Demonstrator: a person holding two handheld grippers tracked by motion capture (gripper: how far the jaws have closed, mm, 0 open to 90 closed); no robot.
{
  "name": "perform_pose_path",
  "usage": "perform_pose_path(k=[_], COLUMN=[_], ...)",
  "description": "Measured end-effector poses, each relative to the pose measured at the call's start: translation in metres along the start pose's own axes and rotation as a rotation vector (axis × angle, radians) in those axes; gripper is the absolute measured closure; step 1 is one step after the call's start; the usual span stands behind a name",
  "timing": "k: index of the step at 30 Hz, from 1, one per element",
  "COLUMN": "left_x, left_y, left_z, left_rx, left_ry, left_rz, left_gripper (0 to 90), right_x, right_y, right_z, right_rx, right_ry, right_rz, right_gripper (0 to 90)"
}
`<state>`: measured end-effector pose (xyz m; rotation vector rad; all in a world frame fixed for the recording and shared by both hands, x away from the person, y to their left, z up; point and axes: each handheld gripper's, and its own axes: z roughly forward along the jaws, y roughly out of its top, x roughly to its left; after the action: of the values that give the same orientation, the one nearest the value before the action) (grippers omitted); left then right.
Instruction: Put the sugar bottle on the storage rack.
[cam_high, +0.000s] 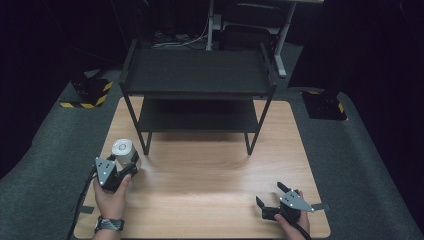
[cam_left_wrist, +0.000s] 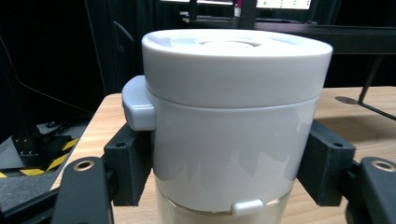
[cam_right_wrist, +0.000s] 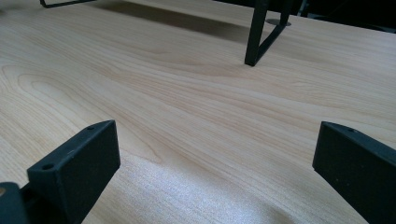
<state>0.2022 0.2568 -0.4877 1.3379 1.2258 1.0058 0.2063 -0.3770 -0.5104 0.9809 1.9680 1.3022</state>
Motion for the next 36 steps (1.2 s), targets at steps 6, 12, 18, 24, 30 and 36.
perform_pose_path(k=[6,12,18,24,30,36], left_x=[-0.02,-0.035,-0.048,-0.06,-0.067,-0.074], left_y=[0.004,0.008,0.015,0.027,0.039,0.051], left_z=[-0.011,-0.017,-0.016,-0.011,-0.004,0.003], left_rx=[-0.005,-0.019,-0.02,-0.03,-0.026,-0.041], left_ry=[-0.016,-0.022,-0.045,-0.074,-0.091,-0.107], left_rz=[0.036,0.047,0.055,0.058,0.058,0.064], left_gripper=[29.7,29.7,29.7,29.8,29.8,29.8], right_x=[0.0,0.0,0.0,0.0,0.0,-0.001], right_y=[0.0,0.0,0.0,0.0,0.0,-0.001], right_z=[0.0,0.0,0.0,0.0,0.0,0.0], right_rx=[0.001,0.0,0.0,-0.001,-0.001,-0.003], right_ry=[0.001,0.0,0.0,-0.001,-0.001,0.001], right_rz=[0.001,0.004,0.006,0.007,0.007,0.009], right_gripper=[0.3,0.3,0.3,0.3,0.3,0.3])
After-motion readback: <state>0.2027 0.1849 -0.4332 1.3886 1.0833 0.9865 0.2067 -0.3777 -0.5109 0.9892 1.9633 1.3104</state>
